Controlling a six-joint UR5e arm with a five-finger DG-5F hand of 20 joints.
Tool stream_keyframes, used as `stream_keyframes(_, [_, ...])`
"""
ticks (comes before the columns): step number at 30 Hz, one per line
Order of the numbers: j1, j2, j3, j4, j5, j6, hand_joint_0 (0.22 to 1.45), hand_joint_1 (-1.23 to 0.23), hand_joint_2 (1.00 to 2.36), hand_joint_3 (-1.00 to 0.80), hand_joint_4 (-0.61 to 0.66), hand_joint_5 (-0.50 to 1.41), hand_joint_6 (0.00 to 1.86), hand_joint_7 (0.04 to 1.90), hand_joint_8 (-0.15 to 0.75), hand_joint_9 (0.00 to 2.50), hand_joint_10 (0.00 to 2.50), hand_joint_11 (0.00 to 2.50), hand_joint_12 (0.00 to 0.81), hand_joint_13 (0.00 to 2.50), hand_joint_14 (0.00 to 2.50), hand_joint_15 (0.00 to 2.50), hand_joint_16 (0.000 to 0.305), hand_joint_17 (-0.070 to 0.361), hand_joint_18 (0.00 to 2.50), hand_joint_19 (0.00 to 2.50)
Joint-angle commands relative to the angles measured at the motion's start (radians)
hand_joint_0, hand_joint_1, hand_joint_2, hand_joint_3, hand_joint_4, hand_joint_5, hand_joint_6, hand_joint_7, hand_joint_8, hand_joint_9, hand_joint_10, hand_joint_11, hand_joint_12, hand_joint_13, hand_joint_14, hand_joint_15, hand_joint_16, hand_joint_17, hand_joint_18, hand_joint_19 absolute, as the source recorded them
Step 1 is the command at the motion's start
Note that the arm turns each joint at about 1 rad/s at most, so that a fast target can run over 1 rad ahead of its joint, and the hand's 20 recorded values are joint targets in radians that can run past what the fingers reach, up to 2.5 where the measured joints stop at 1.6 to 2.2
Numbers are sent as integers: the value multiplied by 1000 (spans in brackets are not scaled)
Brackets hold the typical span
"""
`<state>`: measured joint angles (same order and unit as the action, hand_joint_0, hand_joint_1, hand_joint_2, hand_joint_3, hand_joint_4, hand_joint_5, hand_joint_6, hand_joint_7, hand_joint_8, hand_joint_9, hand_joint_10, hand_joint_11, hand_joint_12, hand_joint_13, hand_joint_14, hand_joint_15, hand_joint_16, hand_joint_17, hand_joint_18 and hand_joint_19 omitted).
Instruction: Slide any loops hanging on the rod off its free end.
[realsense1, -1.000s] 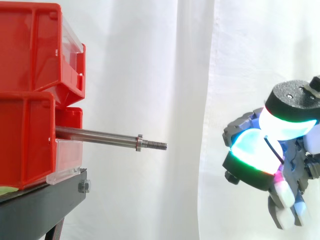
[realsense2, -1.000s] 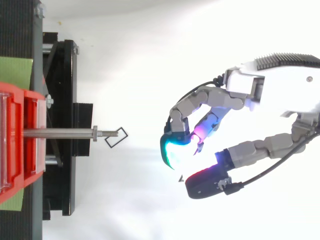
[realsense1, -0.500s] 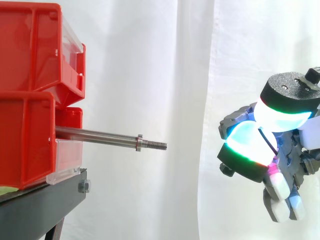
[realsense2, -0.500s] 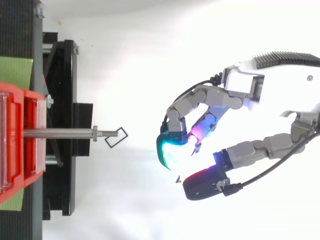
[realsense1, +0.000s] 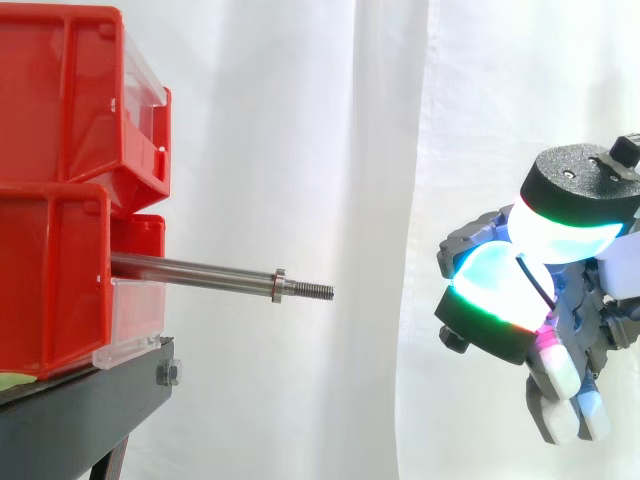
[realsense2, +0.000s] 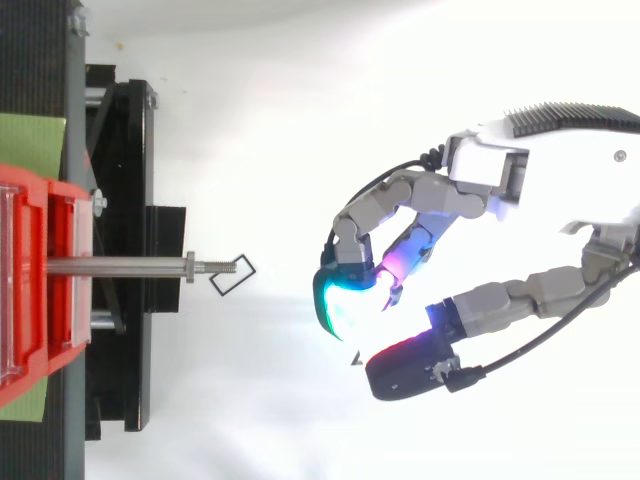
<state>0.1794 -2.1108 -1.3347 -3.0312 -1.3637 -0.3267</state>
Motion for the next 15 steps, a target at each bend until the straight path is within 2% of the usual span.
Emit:
stream_keyframes(1, [0, 0, 0, 0, 0, 0, 572, -728, 1031, -16, -110, -140, 912, 1092, 252, 1063, 14, 424, 274, 985, 10, 271, 42, 95, 942, 477])
stream_keyframes(15, [0, 0, 0, 0, 0, 0, 571, -722, 1031, -7, -96, -140, 913, 1087, 273, 1069, 14, 431, 277, 986, 10, 265, 44, 99, 961, 460])
